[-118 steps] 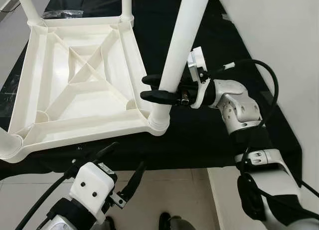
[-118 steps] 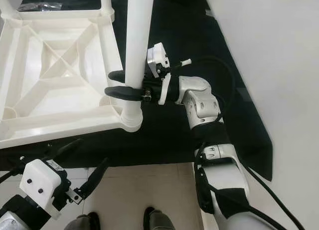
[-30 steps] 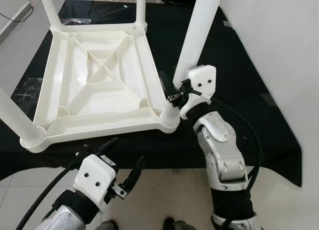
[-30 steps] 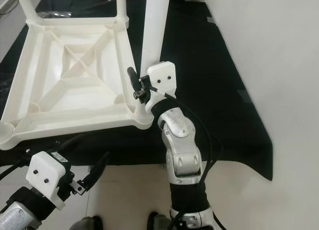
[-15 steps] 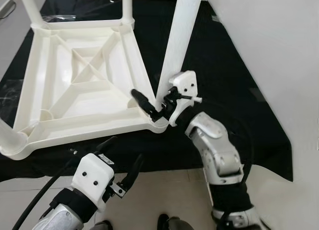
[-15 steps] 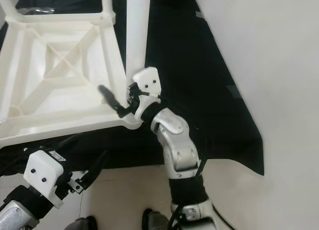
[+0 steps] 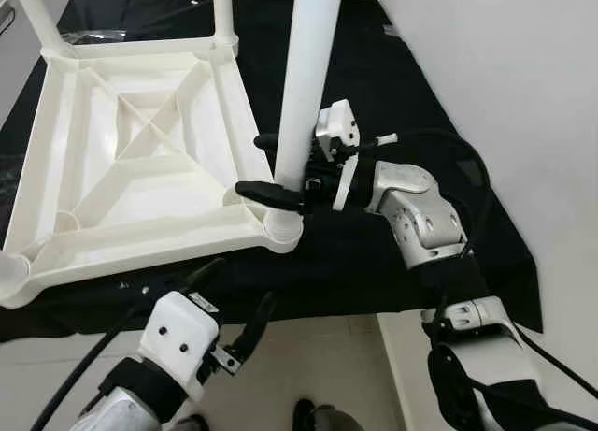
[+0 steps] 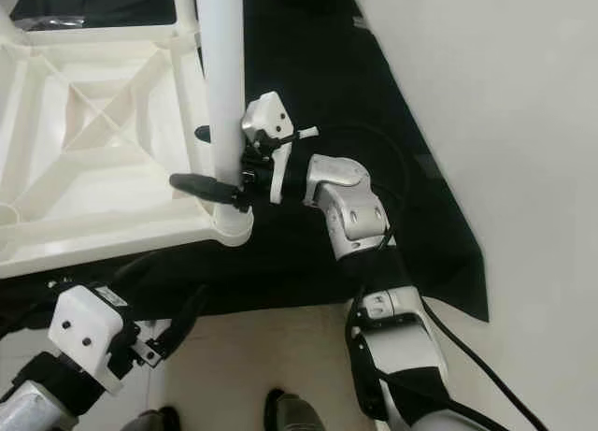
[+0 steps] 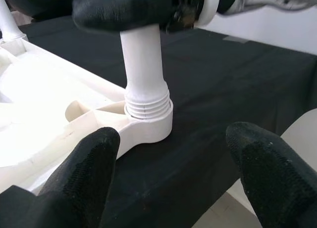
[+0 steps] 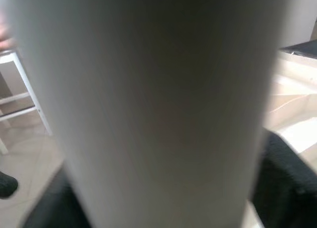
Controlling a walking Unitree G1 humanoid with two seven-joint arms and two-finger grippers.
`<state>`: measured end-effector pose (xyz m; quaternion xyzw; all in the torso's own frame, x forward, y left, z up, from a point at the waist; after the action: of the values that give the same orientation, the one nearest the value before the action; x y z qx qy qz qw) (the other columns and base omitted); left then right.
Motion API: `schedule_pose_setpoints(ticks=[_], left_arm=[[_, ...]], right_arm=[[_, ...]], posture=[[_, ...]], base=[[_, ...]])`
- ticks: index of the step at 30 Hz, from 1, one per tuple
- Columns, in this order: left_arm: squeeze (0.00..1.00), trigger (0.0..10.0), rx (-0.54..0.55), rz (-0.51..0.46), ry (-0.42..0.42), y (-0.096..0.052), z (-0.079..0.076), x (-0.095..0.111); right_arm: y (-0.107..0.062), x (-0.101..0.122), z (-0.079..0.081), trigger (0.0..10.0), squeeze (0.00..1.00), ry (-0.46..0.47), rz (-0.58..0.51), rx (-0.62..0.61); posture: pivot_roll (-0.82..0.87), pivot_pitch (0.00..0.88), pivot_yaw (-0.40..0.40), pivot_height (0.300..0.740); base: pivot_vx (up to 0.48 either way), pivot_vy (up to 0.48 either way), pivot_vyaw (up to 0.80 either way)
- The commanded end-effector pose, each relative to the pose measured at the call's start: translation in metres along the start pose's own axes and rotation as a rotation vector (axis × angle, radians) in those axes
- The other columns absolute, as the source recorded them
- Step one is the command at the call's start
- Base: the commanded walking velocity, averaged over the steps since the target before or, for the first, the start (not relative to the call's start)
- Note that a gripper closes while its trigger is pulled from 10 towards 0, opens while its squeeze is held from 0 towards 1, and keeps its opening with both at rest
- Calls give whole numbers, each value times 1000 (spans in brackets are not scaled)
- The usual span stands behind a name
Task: Building children table
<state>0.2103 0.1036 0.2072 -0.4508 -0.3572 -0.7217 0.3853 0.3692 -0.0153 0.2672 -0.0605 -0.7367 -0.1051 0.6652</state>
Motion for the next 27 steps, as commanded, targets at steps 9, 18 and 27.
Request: schedule_pose_setpoints(ticks=[9, 18, 27], left_arm=[[0, 10000, -7, 21, -10, -4, -5, 0], [0, 10000, -4, 21, -6, -3, -3, -1], [0, 10000, -7, 19, 0, 1, 2, -6]], right_arm=[[-15, 3, -6, 0, 0, 17, -24, 67], [-52, -47, -27, 0, 0, 5, 149, -490], [-60, -82, 14, 0, 0, 120, 172, -968]], posture=[[85, 269, -120, 740], [69, 273, -133, 740], [43, 249, -108, 740]], base=[[0, 0, 0], [0, 0, 0], [0, 0, 0]])
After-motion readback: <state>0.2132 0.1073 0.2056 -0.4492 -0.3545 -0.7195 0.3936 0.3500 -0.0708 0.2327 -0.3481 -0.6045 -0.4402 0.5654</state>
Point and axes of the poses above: a point about 5 cm out from each wrist's last joint towards the gripper, its own y axis pointing out of the wrist towards the gripper, its own x axis along the axis of the wrist's last joint, z = x × y, the point moved 6 cm from there along y, pointing out of the wrist towards the gripper, and after that the axes turned 6 degrees about y, right-handed, at the moved point
